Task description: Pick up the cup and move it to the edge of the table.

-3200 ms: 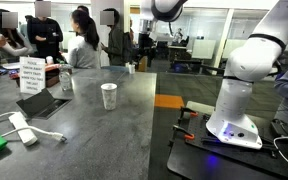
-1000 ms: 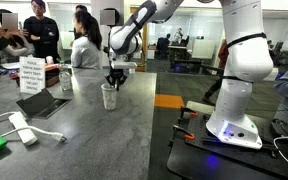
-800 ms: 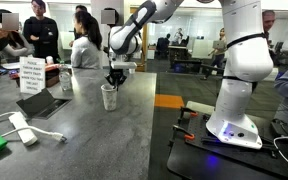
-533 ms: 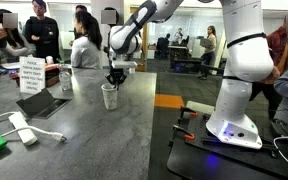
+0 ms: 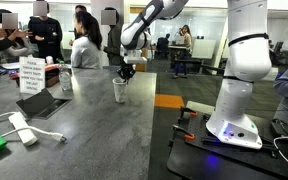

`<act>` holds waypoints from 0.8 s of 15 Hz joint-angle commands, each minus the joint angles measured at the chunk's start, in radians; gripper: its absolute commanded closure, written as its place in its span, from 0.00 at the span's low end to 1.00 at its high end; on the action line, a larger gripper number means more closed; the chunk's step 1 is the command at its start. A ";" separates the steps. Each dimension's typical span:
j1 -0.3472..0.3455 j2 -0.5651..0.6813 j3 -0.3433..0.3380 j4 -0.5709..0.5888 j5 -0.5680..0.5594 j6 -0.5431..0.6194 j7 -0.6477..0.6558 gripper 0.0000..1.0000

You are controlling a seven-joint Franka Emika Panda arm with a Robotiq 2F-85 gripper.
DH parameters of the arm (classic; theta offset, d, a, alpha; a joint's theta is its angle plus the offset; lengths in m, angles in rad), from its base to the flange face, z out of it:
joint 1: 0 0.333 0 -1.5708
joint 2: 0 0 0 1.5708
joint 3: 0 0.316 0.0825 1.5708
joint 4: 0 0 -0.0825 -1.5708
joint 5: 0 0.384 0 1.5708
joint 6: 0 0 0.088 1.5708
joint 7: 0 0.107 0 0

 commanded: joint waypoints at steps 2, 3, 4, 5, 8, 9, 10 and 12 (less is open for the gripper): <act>-0.053 -0.084 -0.008 -0.096 0.050 0.050 -0.102 0.97; -0.064 -0.091 -0.013 -0.109 0.054 0.063 -0.116 0.97; -0.076 -0.097 -0.013 -0.120 0.073 0.069 -0.137 0.97; -0.086 -0.098 -0.016 -0.128 0.086 0.072 -0.150 0.97; -0.104 -0.108 -0.017 -0.155 0.122 0.070 -0.202 0.97; -0.107 -0.114 -0.015 -0.166 0.135 0.069 -0.219 0.97; -0.107 -0.118 -0.015 -0.175 0.135 0.064 -0.229 0.97; -0.103 -0.132 -0.011 -0.198 0.143 0.060 -0.256 0.97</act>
